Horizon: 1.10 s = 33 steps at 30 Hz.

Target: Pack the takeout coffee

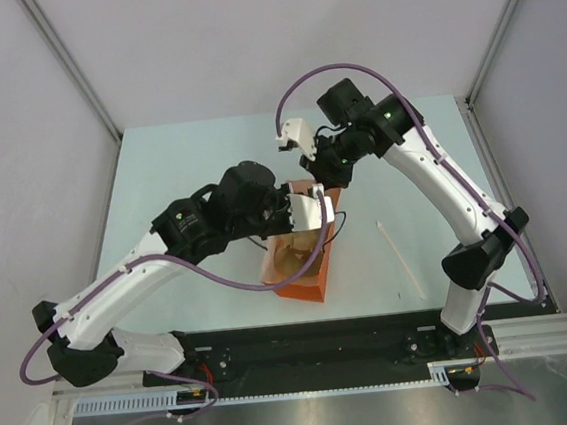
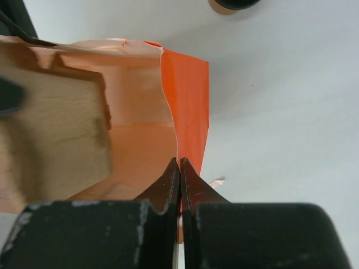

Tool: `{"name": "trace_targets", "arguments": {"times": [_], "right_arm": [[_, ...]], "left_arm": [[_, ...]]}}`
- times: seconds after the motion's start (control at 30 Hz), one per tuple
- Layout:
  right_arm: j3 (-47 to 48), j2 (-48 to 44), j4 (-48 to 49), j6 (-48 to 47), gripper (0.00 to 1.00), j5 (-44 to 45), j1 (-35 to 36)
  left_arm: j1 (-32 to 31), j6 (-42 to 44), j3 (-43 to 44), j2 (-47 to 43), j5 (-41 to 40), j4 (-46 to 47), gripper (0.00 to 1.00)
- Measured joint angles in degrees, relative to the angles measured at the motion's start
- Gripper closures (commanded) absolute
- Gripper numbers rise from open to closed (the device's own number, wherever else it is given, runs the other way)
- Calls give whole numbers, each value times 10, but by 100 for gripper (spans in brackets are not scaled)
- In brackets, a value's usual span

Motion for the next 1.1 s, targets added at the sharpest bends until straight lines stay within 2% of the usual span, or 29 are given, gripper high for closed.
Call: {"name": "trace_targets", "arguments": {"times": [0.23,0.63,1.1], "right_arm": [[-29,-54,-2,0,100,6,47],[-37,-56,-1,0,100,2,55],[-44,-56,-2,-6,100,-26,55]], "left_arm": [[-28,-25,-50,-28,-10,14,100],[-36,-81,-109,-33,-90,62,100],[-54,-64,-170,-53,-123,122,100]]}}
